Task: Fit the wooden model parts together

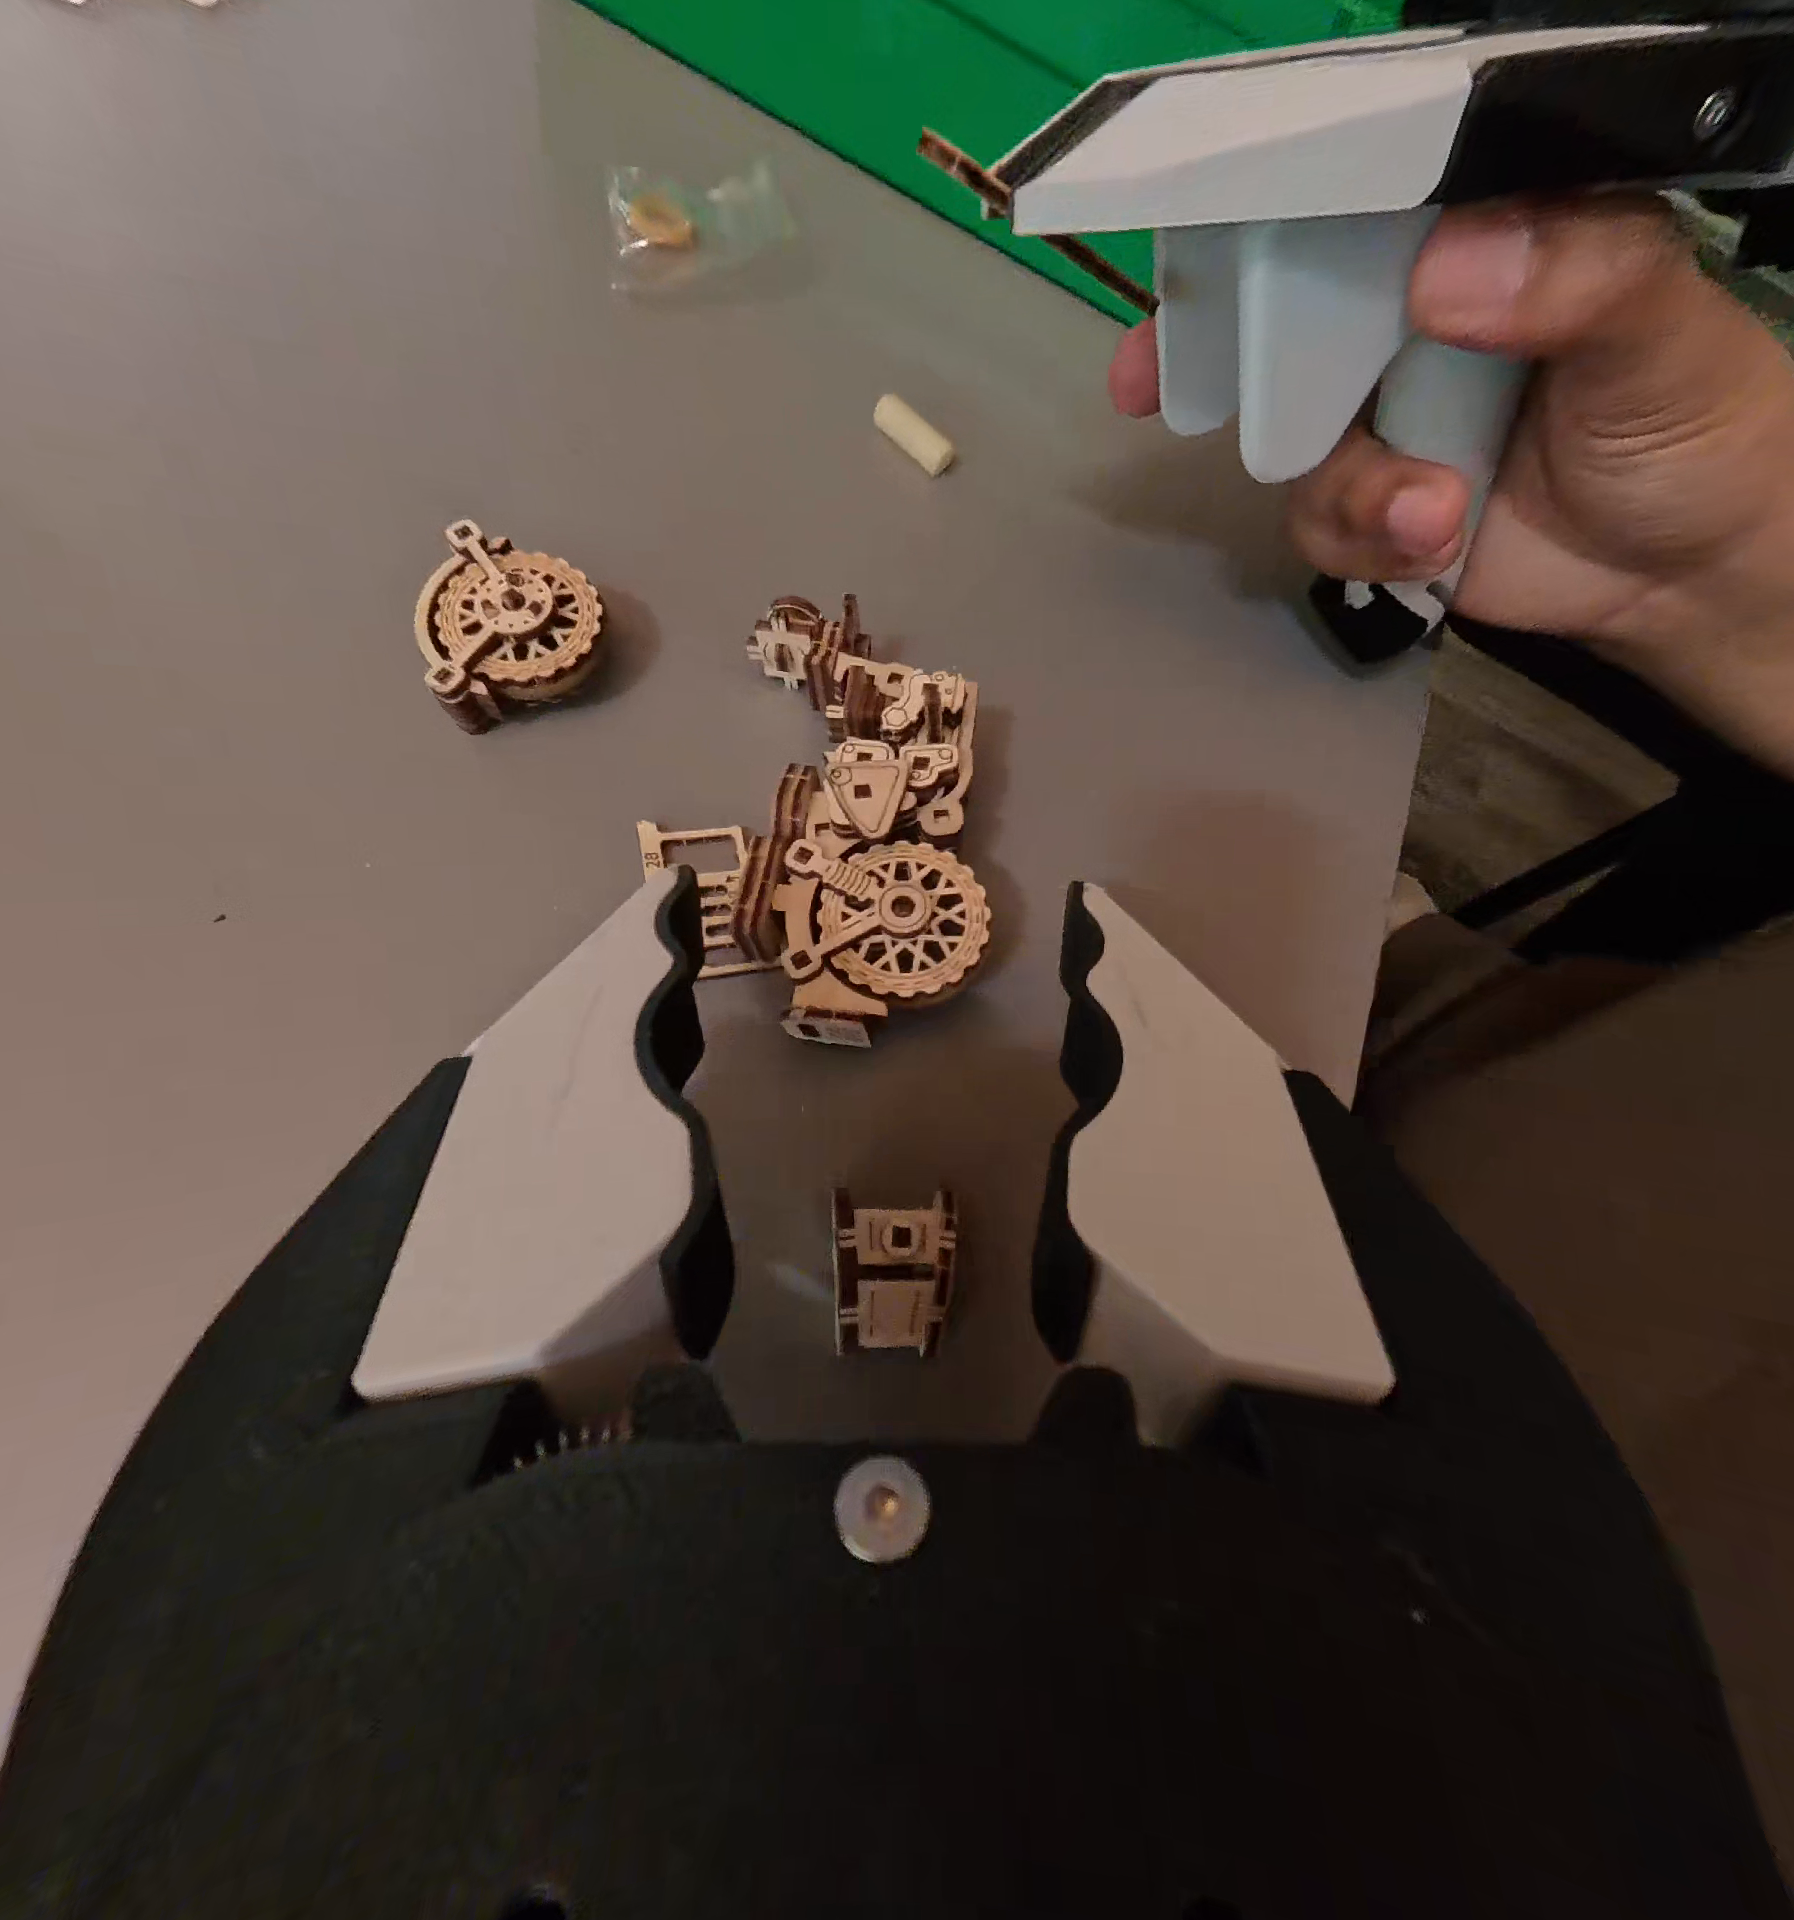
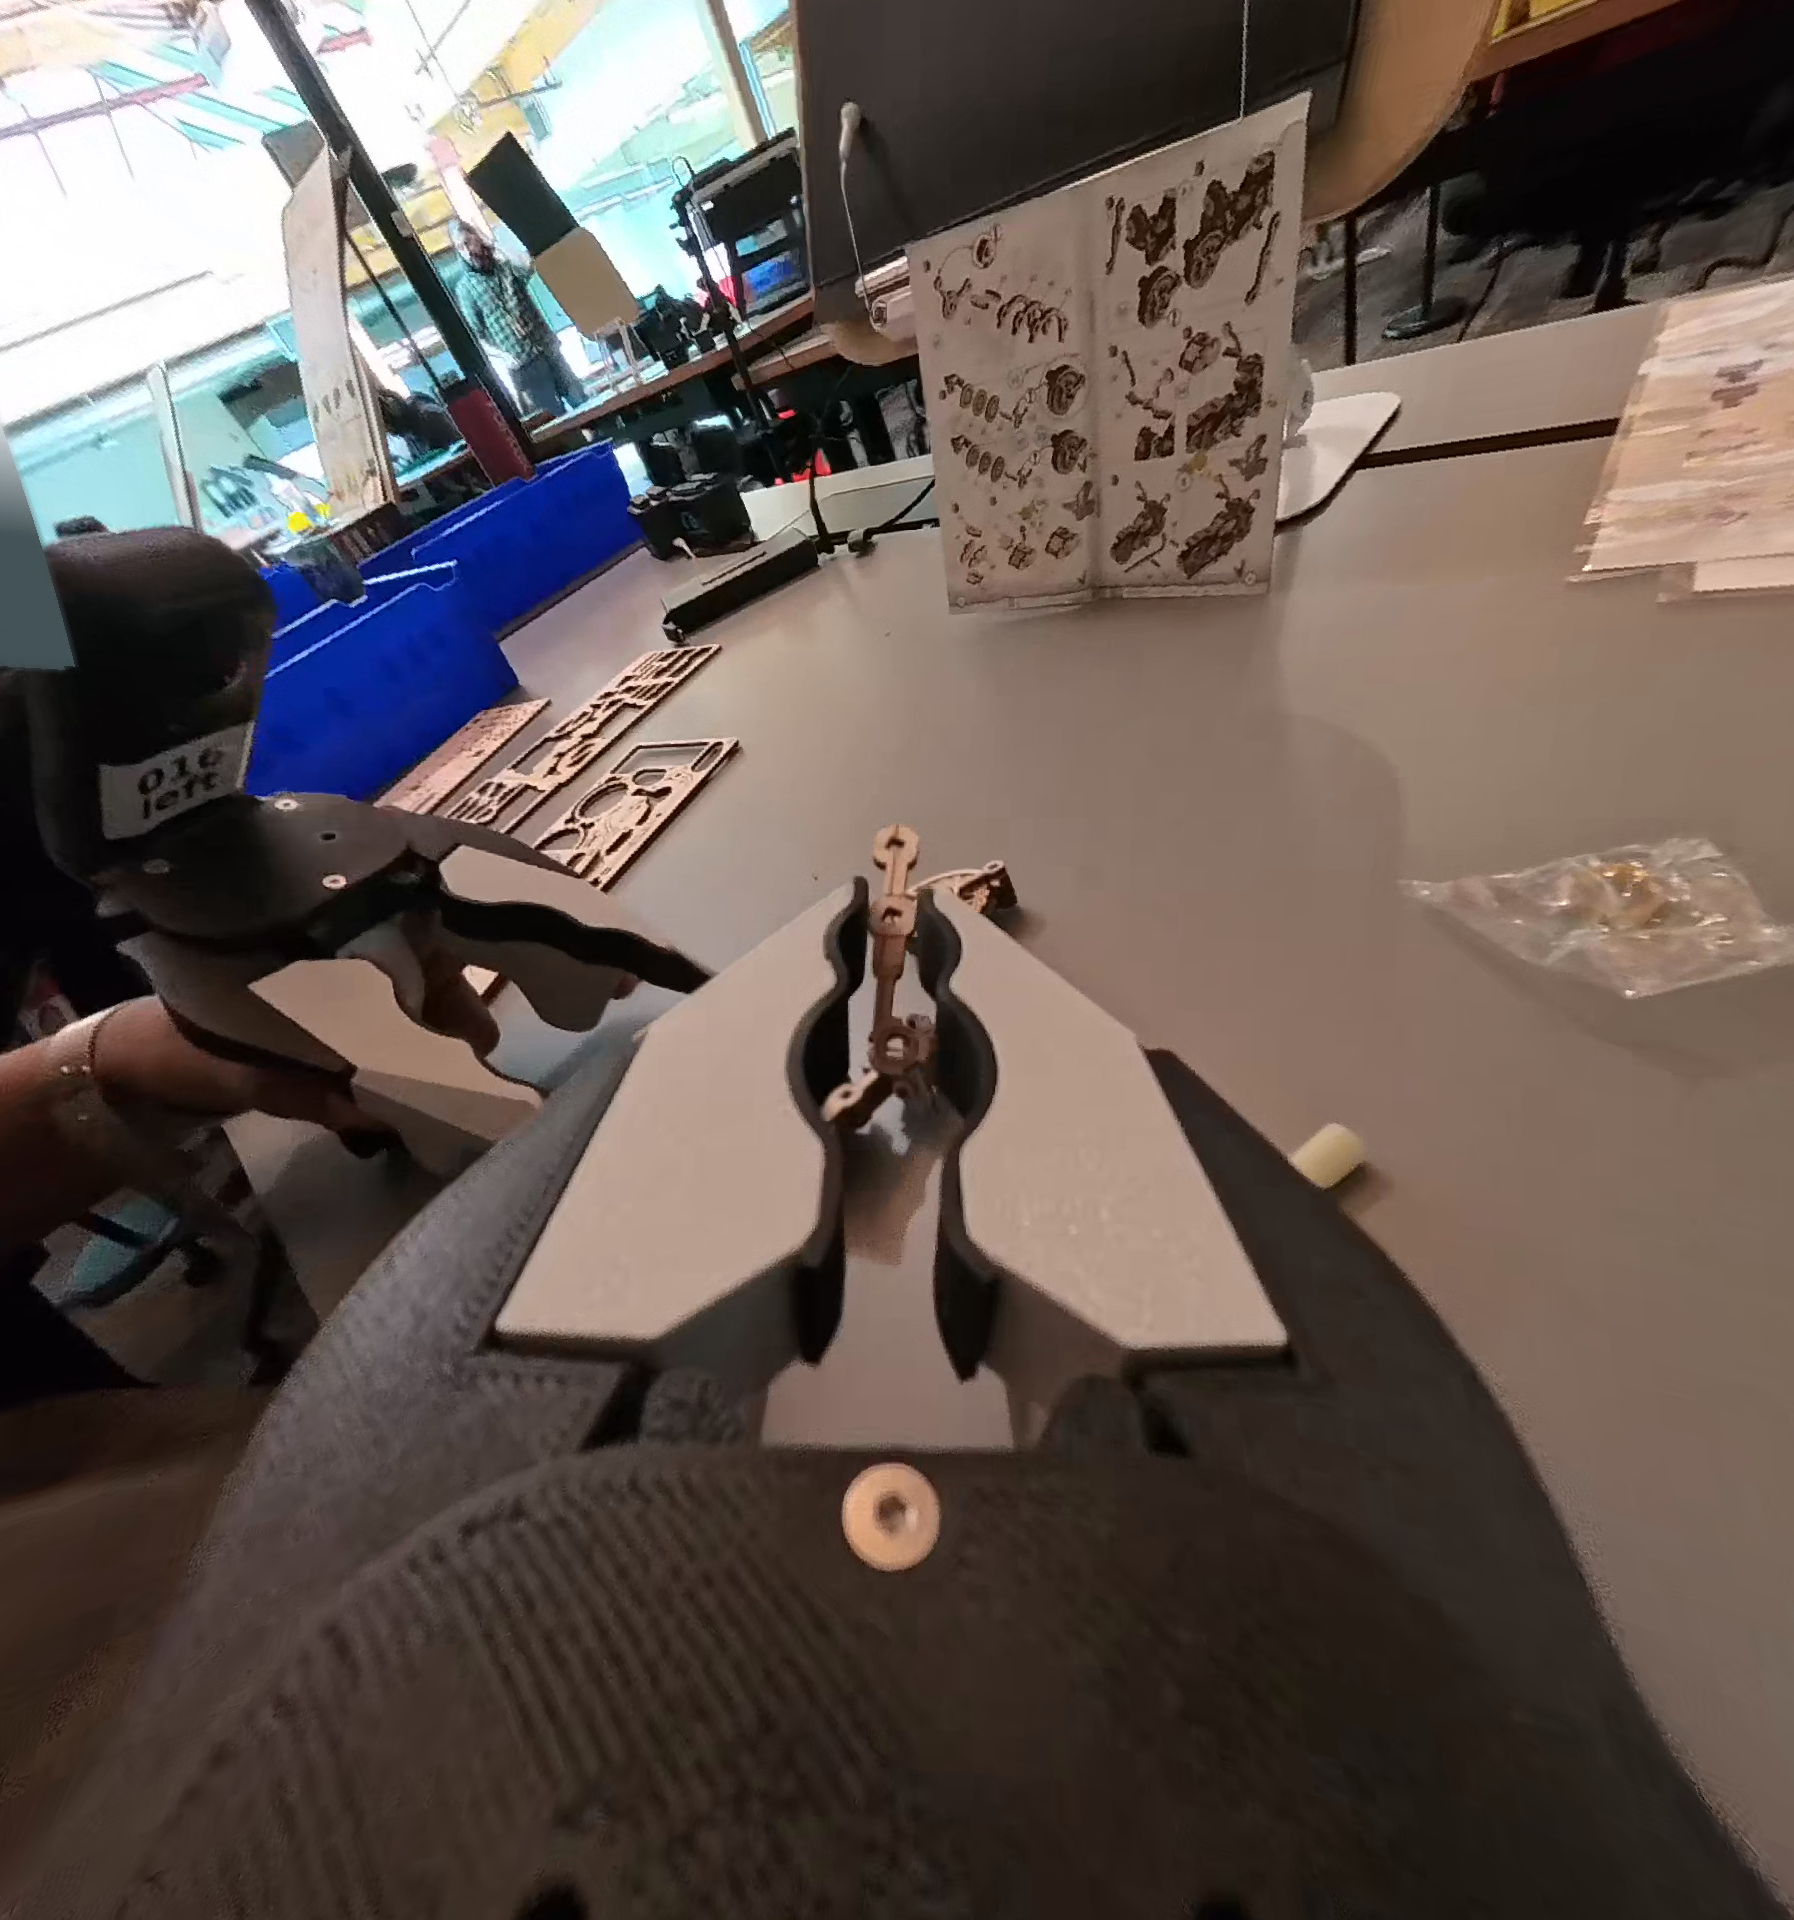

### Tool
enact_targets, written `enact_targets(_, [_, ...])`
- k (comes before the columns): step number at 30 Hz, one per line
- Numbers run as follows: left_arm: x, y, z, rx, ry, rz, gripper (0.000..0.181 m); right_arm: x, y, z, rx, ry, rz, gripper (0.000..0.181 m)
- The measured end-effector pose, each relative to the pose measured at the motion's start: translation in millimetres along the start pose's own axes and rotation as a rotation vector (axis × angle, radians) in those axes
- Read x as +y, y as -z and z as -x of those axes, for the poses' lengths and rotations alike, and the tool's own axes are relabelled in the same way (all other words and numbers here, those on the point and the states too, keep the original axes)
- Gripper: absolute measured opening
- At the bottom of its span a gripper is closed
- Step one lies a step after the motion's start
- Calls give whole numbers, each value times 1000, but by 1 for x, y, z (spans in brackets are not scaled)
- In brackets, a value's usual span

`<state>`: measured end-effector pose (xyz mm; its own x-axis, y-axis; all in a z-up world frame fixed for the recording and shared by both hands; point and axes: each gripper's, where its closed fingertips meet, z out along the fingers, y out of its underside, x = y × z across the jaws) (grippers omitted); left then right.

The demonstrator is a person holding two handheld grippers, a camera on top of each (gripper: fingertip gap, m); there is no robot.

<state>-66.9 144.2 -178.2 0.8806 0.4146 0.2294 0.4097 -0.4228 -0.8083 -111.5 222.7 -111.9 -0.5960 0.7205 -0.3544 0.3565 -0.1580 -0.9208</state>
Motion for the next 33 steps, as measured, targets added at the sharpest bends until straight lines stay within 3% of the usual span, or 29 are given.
enact_targets(1, [-2,0,2,-6,7,-7,68,0,-2,-2,-5,-10,3,7])
enact_targets(6, [-5,-12,4,8,97,10,69,1,-4,-13,12,-5,28,6])
enact_targets(9, [2,-21,5,-13,73,81,68,0,-3,-13,5,-12,23,6])
enact_targets(11, [3,-24,8,-53,53,95,55,1,-2,-13,5,-20,25,6])
enact_targets(18, [-1,-19,3,-85,-39,61,47,3,0,-10,-10,-39,26,6])
enact_targets(23, [-14,-10,6,-192,-268,-7,46,1,2,-14,-4,-60,16,7])
enact_targets(26, [-16,-8,5,-293,-448,-9,26,0,2,-13,-3,-56,14,6])
enact_targets(29, [-7,-14,-1,-307,-521,44,37,2,1,-10,-3,-39,22,7])
enact_targets(33, [-12,-11,-5,-276,-463,14,48,4,0,-8,-1,-12,39,7])
